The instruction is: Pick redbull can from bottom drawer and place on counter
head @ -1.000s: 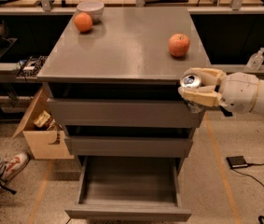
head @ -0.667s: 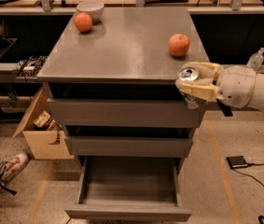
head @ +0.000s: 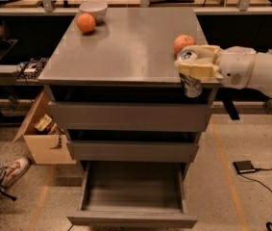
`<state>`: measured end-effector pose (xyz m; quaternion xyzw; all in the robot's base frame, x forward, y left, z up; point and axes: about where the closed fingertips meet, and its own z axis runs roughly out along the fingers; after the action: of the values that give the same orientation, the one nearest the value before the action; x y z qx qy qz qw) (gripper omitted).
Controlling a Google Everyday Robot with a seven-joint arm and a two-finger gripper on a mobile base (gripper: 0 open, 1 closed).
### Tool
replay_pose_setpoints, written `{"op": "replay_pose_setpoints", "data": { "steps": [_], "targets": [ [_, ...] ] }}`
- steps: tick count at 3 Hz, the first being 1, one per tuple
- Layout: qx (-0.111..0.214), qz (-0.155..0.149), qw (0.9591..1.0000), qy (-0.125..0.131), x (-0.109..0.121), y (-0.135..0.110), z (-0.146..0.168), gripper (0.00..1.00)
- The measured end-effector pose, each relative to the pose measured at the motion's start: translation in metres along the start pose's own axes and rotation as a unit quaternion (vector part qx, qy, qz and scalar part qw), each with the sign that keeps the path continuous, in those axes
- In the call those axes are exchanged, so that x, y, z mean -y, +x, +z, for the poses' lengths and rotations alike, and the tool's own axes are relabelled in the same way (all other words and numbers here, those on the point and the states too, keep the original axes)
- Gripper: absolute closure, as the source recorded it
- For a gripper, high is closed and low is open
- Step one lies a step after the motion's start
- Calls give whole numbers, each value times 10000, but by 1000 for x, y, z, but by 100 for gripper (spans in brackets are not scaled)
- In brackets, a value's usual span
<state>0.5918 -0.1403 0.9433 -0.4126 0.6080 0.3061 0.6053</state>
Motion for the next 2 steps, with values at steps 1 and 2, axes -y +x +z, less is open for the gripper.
{"op": "replay_pose_setpoints", "data": {
  "steps": [1,2],
  "targets": [
    [110,305,9995,68,20,-7,20,100],
    [332,451,9984,97,39,-16,41,100]
  ]
}}
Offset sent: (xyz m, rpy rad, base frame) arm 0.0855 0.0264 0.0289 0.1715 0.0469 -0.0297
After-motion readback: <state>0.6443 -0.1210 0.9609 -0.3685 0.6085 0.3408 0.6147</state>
